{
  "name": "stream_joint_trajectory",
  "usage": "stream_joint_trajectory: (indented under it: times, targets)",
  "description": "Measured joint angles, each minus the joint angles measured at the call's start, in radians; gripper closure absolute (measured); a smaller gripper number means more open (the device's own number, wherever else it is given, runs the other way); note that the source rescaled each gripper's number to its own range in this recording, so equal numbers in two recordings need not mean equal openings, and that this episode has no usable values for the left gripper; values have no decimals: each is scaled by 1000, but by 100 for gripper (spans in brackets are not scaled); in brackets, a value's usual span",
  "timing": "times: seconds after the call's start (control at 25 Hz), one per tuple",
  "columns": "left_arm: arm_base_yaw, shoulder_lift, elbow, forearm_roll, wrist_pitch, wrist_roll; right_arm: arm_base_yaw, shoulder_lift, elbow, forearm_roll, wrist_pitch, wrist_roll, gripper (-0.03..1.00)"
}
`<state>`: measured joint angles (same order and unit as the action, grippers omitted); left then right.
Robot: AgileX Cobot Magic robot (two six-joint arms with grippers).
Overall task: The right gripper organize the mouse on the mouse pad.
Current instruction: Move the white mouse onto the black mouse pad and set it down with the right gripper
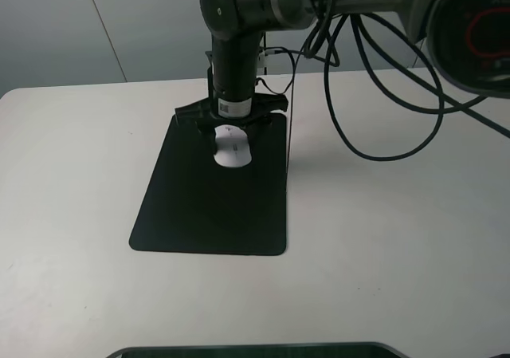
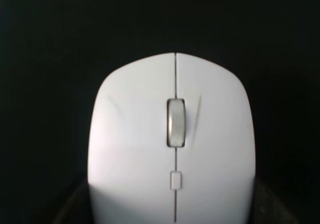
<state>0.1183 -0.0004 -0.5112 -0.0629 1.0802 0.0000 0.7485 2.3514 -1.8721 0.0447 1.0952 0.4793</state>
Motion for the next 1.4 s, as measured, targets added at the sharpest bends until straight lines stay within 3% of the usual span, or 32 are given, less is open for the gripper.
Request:
stream_joint_trajectory:
  times: [0.48,0.92,1.4]
  targets:
    - [0,0,0,0,0,0,17,48,0,-9,-51,28,97]
    - [0,0,0,0,0,0,17,53,0,-161,-80,116,97]
    - [0,0,0,0,0,0,22,75,-2,-183,-90,129,97]
